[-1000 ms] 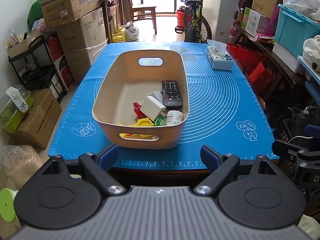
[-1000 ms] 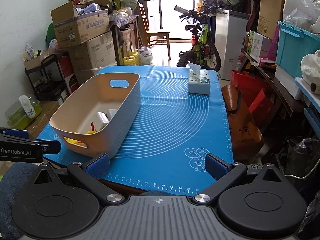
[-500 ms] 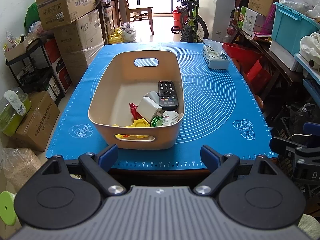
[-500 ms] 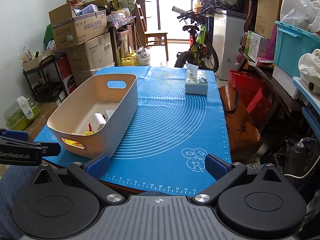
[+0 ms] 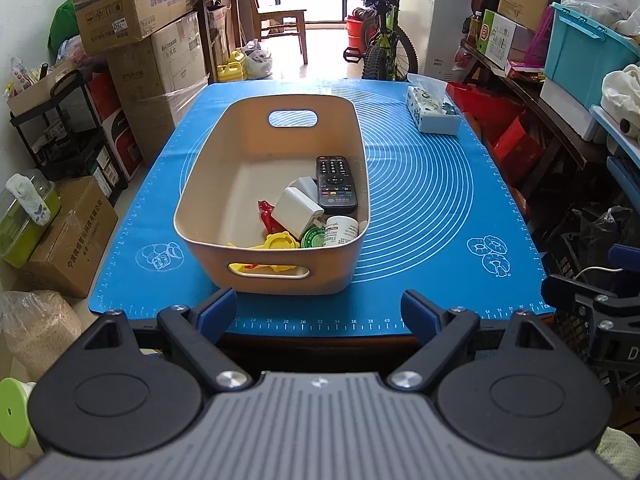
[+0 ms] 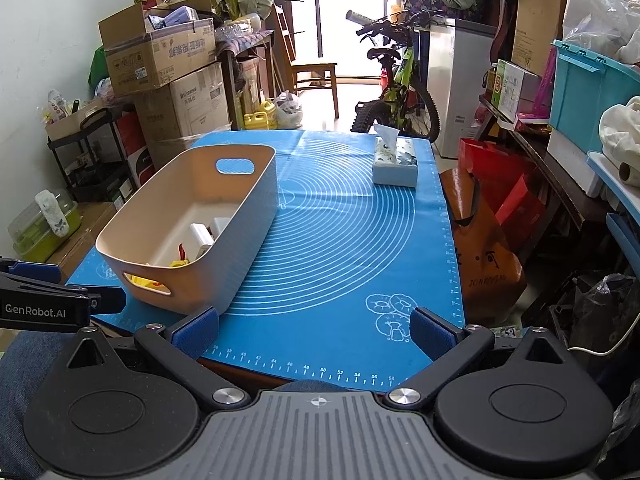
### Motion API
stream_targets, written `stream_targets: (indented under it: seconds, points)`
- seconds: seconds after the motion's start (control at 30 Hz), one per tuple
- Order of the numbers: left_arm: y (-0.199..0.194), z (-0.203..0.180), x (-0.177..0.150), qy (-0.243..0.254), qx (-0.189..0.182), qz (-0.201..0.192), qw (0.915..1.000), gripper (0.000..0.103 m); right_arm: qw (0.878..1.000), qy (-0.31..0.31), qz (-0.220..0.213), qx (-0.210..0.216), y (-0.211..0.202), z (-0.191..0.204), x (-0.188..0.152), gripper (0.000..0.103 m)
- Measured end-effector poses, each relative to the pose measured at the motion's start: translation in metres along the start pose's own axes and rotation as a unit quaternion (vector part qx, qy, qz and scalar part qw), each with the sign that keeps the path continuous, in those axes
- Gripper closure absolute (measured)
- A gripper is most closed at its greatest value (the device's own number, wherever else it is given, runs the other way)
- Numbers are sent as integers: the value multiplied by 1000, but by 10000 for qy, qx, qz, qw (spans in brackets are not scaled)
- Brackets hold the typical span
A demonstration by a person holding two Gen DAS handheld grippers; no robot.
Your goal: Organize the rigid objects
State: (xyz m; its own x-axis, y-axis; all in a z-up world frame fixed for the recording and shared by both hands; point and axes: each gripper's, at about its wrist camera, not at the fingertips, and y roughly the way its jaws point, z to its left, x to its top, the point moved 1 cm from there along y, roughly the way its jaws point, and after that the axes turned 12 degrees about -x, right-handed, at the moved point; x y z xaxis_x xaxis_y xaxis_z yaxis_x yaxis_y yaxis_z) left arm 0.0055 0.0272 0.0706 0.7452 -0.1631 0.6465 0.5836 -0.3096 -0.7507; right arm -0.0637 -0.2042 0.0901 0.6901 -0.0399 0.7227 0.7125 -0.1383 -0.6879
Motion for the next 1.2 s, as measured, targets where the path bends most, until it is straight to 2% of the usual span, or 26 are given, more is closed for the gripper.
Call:
stream_targets:
  seconds: [1.2]
  points:
    - [0,3,1,-24,6,-28,10000,14,10000,-8,29,20,3,2,-3,2]
